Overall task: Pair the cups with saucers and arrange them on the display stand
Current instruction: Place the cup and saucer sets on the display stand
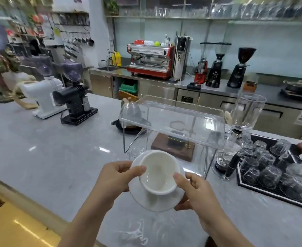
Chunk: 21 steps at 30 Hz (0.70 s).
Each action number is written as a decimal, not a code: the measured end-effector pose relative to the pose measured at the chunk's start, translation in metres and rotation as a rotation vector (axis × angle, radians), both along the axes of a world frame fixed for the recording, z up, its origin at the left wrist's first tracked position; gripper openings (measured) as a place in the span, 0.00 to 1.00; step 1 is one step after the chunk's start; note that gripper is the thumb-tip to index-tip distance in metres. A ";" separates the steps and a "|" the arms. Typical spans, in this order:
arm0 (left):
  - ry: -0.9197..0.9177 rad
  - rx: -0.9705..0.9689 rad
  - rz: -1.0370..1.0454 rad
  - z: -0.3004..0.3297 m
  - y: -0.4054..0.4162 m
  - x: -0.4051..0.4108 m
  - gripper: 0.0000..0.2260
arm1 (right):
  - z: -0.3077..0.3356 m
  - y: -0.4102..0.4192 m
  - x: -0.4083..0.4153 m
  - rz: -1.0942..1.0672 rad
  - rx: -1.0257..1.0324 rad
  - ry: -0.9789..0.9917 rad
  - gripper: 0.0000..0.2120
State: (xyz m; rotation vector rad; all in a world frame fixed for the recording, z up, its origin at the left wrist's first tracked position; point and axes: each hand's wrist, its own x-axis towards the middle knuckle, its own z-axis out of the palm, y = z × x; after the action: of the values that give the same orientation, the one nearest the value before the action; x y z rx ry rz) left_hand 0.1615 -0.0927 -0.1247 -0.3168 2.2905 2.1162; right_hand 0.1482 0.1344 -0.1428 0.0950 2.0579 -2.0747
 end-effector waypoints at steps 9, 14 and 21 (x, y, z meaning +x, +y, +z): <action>0.073 -0.012 -0.067 -0.003 -0.004 -0.068 0.19 | 0.000 -0.032 -0.036 -0.280 0.087 0.108 0.18; 0.096 -0.007 -0.100 -0.011 0.004 -0.100 0.18 | 0.000 -0.037 -0.059 -0.364 0.105 0.126 0.25; 0.072 0.135 -0.054 -0.018 0.017 -0.136 0.16 | 0.005 -0.039 -0.098 -0.445 0.115 0.138 0.18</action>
State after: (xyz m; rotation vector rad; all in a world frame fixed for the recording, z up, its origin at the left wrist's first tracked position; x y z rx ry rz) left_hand 0.0255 -0.0759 -0.1430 -0.1774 2.1508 2.2765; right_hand 0.0502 0.0958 -0.1380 0.4817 2.4170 -2.2549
